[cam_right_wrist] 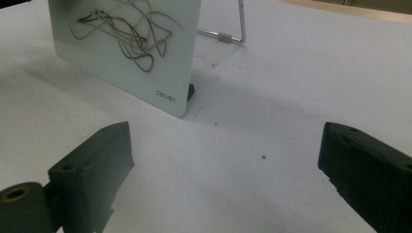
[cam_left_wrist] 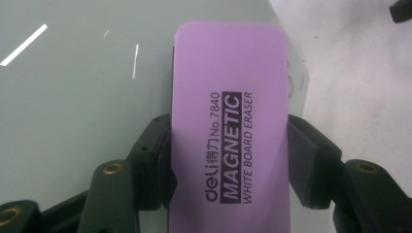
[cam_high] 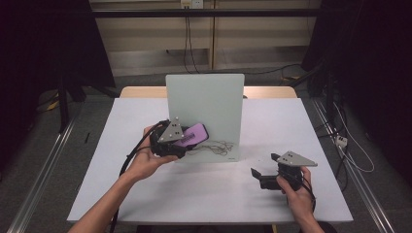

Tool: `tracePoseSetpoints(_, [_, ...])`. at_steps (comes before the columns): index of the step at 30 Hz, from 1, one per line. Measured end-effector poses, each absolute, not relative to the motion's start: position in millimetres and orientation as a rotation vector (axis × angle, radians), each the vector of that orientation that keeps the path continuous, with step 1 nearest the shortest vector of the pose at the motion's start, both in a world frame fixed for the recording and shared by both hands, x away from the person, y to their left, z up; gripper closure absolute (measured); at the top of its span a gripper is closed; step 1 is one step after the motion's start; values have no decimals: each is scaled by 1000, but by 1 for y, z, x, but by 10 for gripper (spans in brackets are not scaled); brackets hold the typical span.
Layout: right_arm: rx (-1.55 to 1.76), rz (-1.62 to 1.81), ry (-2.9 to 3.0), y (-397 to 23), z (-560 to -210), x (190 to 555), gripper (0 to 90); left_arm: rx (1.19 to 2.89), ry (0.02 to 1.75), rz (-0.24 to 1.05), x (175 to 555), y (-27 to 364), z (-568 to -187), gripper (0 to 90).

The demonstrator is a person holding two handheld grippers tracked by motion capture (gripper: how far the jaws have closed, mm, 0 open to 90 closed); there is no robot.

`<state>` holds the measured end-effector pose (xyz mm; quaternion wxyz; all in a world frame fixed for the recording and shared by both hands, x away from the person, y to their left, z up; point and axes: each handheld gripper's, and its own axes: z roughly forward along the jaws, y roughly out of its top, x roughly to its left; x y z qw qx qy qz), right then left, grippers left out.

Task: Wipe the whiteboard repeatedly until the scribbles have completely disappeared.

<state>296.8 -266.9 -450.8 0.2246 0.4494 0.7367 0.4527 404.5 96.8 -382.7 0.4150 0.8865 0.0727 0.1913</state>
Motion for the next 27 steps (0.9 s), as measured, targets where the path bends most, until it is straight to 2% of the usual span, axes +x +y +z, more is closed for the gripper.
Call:
tracePoseSetpoints(18, [1230, 1247, 2036, -266, -451, 296, 56, 2389, 86, 389, 387, 72, -428, 411])
tracePoseSetpoints(27, [1229, 1247, 2033, -267, -451, 297, 56, 2373, 87, 390, 390, 72, -422, 412])
